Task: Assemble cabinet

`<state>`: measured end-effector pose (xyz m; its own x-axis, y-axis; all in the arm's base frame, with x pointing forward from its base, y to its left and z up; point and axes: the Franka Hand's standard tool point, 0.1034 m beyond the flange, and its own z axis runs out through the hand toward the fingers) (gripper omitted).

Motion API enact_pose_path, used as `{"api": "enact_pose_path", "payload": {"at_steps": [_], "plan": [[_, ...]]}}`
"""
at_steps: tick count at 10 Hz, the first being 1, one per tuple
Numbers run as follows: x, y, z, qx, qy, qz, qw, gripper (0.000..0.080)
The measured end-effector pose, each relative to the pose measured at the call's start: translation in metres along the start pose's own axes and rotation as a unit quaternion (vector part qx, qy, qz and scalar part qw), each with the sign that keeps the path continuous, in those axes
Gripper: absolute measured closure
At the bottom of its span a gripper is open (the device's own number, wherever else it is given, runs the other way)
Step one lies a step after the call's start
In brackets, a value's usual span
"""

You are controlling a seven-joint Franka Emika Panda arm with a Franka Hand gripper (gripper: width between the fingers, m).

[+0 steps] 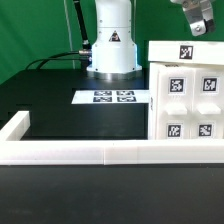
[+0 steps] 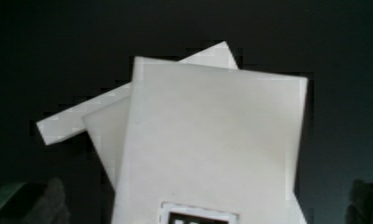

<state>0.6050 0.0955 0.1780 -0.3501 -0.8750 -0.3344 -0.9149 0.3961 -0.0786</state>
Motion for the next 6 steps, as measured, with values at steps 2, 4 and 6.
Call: {"api": "enact_pose_path", "payload": {"at_steps": [2,4,6], "plan": [[0.000,0.001,0.000,-0.003,0.002,-0.032,0.999,0.0002],[-0.006,0.003,-0.001,-0.023,0.007,-0.185,0.982,0.0002],[-0.010,0.007,0.000,-0.032,0.008,-0.316,0.948,0.0002]]}}
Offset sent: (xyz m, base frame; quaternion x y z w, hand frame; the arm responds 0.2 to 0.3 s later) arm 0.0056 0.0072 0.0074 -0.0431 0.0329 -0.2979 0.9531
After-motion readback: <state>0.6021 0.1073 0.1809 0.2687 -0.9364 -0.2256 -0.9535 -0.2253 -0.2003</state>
